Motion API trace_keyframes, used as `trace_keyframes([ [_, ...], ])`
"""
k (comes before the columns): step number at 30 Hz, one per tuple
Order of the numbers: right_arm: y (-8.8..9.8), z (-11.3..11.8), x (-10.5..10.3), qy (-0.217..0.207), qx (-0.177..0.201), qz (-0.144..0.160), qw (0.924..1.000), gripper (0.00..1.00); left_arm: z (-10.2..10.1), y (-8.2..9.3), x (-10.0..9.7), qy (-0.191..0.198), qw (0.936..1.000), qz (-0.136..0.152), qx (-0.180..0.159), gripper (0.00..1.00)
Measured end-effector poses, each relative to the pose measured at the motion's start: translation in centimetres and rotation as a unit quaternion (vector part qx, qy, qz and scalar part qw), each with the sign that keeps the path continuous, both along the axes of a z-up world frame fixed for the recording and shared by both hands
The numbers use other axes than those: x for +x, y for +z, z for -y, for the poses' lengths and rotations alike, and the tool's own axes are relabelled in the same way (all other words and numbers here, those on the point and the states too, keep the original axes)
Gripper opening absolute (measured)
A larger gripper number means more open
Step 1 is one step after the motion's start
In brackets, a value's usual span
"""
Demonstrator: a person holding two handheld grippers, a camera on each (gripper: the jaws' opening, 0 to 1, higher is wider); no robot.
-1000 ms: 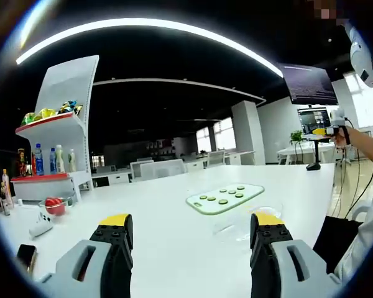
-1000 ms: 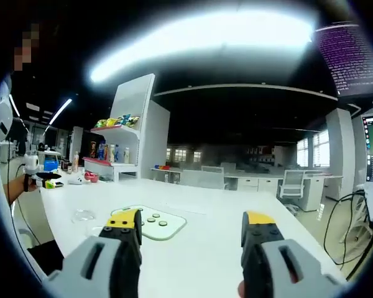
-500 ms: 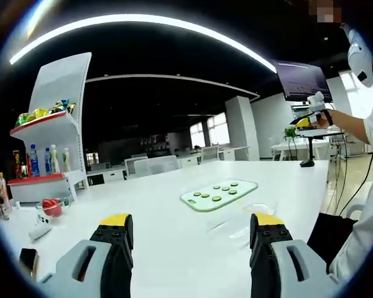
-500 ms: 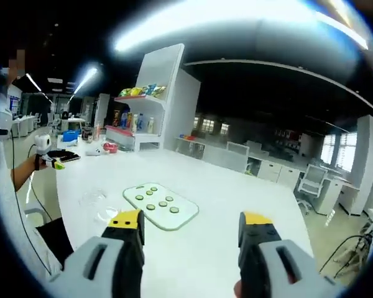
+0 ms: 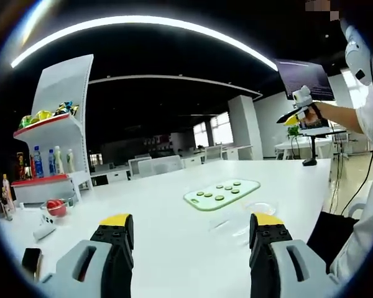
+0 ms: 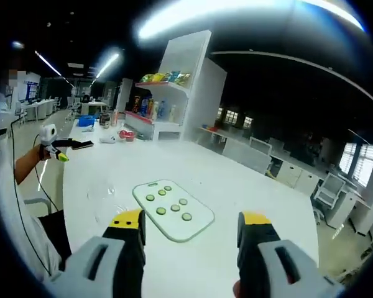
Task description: Open the petri dish lid, add cucumber slices into the petri dish, and close the lid
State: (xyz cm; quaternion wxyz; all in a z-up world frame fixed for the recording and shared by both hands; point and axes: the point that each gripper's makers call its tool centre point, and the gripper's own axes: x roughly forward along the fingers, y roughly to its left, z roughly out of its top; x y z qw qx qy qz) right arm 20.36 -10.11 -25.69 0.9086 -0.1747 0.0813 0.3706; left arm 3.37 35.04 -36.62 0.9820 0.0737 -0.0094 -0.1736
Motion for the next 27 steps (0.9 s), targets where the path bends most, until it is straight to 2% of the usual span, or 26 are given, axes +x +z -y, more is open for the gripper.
trace_keyframes([
  [10,-1.6,-3.6,3.3,0.033,-0.034,-0.020,0.9987,0.59,0.0,-0.4,-0.1,0.007,0.9999,-0.007,0.002,0.76],
  [19,-2.8,-5.3,5.4,0.044,-0.046,-0.034,0.9974,0.58,0.5,-0.5,-0.2,0.004,0.9999,-0.010,0.002,0.76],
  [27,-5.0,-6.8,8.0,0.049,-0.072,-0.055,0.9947,0.57,0.6,-1.0,-0.2,0.005,0.9998,-0.017,0.003,0.75],
])
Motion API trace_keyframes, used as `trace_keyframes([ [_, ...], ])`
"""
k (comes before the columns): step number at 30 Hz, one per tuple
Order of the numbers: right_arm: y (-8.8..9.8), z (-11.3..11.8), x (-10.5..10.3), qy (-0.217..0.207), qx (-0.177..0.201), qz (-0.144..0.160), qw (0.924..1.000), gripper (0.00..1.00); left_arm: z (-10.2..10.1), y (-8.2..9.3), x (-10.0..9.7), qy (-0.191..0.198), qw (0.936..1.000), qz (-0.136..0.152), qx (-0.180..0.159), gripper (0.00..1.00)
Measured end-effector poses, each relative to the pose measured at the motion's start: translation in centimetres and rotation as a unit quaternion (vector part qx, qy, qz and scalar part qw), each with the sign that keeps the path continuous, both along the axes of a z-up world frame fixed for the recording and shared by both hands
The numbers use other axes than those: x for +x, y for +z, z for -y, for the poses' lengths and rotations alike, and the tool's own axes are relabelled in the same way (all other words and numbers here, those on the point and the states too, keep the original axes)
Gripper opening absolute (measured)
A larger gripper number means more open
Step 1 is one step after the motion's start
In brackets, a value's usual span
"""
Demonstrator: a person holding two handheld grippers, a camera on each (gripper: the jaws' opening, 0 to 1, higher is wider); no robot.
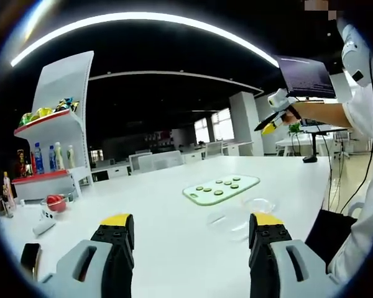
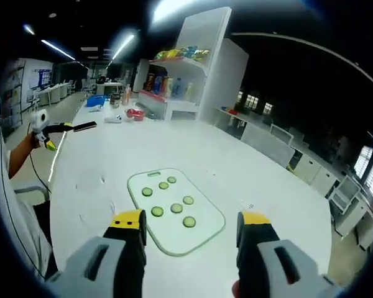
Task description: Open the petri dish lid, add cucumber slices into the petri dish, and close the lid
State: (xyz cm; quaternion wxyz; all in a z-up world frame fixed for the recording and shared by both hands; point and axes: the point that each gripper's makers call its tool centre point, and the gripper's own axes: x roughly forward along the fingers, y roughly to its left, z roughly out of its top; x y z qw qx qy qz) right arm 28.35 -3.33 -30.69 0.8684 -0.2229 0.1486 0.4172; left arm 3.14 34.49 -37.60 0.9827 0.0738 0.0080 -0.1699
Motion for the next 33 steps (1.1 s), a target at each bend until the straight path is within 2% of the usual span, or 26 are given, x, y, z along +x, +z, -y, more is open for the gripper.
trace_keyframes([
  [12,-5.6,-2.0,3.3,0.004,-0.027,-0.047,0.9985,0.56,0.0,-0.1,0.1,0.000,1.0000,-0.005,0.002,0.75],
  [20,-7.1,-3.1,4.1,0.003,-0.015,-0.061,0.9980,0.54,0.4,-0.1,0.1,-0.005,0.9999,-0.008,0.006,0.75],
  [33,-10.1,-3.7,5.4,-0.008,-0.024,-0.085,0.9961,0.53,1.1,0.3,0.0,-0.015,0.9999,-0.003,-0.002,0.75],
])
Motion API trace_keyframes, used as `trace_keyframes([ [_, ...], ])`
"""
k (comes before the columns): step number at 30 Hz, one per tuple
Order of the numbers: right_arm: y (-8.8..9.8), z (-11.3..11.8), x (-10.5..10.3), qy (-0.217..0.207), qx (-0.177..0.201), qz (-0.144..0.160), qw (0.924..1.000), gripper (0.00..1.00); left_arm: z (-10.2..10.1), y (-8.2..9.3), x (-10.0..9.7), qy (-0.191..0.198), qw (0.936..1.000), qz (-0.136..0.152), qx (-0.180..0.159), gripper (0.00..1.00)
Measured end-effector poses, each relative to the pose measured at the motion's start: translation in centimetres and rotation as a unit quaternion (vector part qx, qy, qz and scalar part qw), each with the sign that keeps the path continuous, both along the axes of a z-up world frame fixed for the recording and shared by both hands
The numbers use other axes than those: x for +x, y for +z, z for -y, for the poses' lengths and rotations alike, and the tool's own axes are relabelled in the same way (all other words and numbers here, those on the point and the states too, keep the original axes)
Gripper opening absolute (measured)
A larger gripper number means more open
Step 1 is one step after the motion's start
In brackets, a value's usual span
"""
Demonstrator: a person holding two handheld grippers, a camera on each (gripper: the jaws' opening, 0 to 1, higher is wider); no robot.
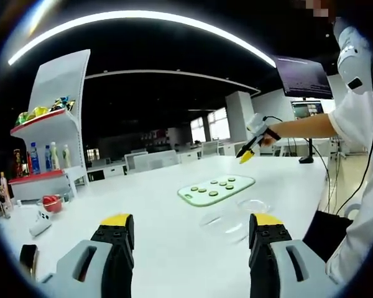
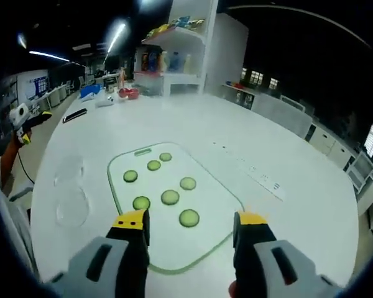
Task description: Open the petri dish lid, add cucumber slices into the petri dish, and close the lid
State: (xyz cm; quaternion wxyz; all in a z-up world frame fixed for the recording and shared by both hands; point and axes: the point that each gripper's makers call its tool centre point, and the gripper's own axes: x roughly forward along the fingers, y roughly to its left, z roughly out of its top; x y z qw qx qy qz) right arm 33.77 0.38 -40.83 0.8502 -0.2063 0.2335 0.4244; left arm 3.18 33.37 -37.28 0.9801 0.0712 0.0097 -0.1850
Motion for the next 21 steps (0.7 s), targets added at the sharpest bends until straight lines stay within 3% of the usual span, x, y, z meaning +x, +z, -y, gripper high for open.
trace_keyframes([
  [21,-3.2,-1.7,1.0,0.014,-0.031,-0.027,0.9990,0.52,-0.3,-0.1,0.1,0.003,1.0000,-0.004,0.000,0.75],
])
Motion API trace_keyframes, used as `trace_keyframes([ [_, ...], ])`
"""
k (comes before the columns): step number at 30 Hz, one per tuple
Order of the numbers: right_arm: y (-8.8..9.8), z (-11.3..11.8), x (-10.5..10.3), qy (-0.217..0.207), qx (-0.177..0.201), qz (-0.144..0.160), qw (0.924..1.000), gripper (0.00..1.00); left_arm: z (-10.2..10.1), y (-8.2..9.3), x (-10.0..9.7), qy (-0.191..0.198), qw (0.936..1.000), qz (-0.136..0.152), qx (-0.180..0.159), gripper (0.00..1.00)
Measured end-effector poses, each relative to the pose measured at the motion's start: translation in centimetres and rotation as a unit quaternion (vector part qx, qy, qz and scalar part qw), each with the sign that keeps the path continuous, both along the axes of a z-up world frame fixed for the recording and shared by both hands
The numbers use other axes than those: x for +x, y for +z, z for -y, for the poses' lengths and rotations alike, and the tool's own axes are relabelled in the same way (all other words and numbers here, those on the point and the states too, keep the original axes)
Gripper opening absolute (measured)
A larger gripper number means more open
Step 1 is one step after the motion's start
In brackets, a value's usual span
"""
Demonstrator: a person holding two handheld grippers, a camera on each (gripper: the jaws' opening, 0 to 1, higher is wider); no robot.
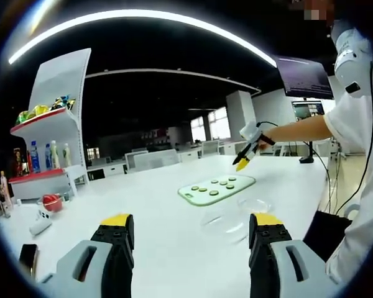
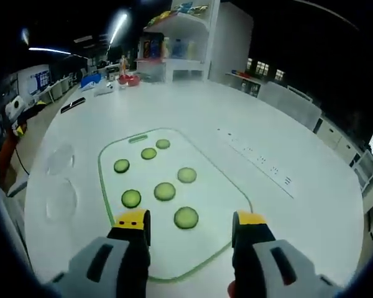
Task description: Open the petri dish lid, add cucumber slices into the petri dish, and close the lid
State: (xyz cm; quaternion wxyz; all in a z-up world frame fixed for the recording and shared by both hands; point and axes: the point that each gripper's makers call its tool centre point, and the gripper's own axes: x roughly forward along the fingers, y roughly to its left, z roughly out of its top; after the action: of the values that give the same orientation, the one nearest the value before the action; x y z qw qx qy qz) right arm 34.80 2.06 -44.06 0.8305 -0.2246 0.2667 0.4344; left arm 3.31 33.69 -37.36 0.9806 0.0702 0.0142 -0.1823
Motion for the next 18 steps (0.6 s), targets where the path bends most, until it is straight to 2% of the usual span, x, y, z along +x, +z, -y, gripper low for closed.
trace_keyframes([
  [9,-1.3,-0.3,1.6,0.003,-0.001,-0.008,1.0000,0.51,-0.5,0.0,0.2,0.006,1.0000,0.000,-0.002,0.75],
  [18,-2.0,-0.4,1.6,0.002,-0.005,-0.013,0.9999,0.49,-0.9,0.0,0.4,0.008,1.0000,0.000,-0.004,0.75],
])
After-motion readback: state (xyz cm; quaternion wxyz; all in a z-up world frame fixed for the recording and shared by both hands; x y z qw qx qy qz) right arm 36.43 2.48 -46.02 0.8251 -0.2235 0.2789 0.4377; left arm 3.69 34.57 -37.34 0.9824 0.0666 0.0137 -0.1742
